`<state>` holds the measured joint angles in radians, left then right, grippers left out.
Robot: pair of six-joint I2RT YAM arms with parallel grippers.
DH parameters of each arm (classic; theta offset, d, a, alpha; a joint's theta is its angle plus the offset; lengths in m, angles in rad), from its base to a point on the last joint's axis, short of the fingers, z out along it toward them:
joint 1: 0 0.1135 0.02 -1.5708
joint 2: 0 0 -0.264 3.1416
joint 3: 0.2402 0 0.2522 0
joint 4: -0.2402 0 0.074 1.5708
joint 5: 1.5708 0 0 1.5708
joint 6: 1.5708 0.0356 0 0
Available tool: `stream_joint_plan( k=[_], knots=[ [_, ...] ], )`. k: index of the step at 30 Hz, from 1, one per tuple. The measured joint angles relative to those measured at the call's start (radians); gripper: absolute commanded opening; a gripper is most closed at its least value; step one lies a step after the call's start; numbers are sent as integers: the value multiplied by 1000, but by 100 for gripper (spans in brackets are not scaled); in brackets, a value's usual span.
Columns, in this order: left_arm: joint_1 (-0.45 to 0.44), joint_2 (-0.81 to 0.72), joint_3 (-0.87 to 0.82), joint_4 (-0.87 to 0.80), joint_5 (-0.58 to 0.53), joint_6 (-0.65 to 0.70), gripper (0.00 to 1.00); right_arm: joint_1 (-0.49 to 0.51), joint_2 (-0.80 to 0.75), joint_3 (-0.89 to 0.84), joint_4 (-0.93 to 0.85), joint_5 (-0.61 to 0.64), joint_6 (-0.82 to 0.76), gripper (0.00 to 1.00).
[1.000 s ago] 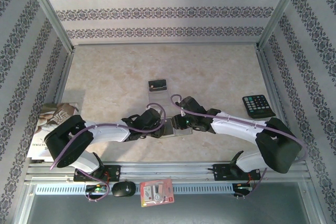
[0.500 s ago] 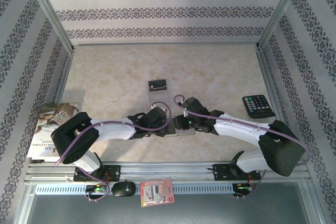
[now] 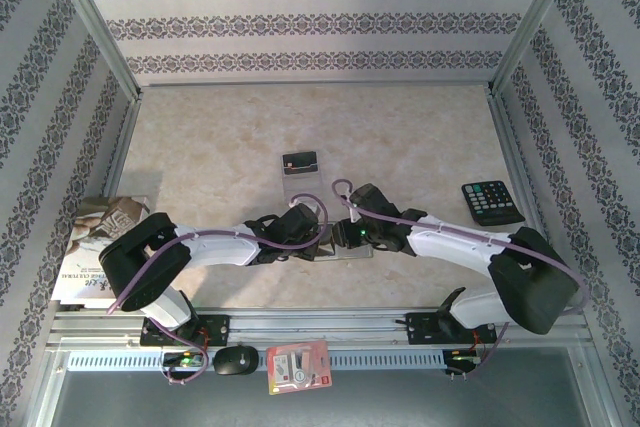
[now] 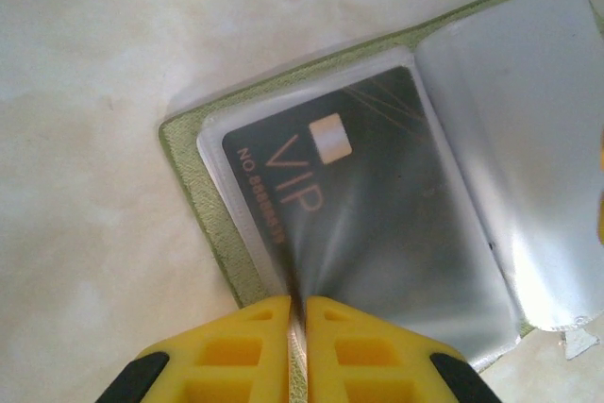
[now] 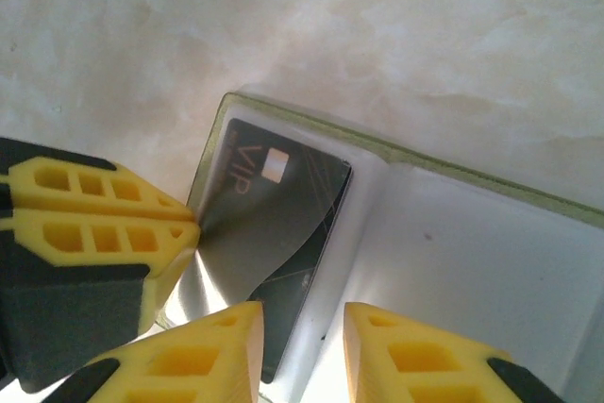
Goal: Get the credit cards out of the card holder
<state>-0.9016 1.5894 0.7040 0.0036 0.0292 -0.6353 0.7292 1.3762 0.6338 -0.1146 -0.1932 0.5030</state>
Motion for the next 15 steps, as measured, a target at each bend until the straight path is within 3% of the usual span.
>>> stream_joint_plan(
  k=[8,15],
  knots=[
    [0,0,0,3,1,0,11,-27,87,-1,64,-134,42,22],
    [0,0,-2,4,3,0,12,-48,116,-2,76,-153,75,22]
  ],
)
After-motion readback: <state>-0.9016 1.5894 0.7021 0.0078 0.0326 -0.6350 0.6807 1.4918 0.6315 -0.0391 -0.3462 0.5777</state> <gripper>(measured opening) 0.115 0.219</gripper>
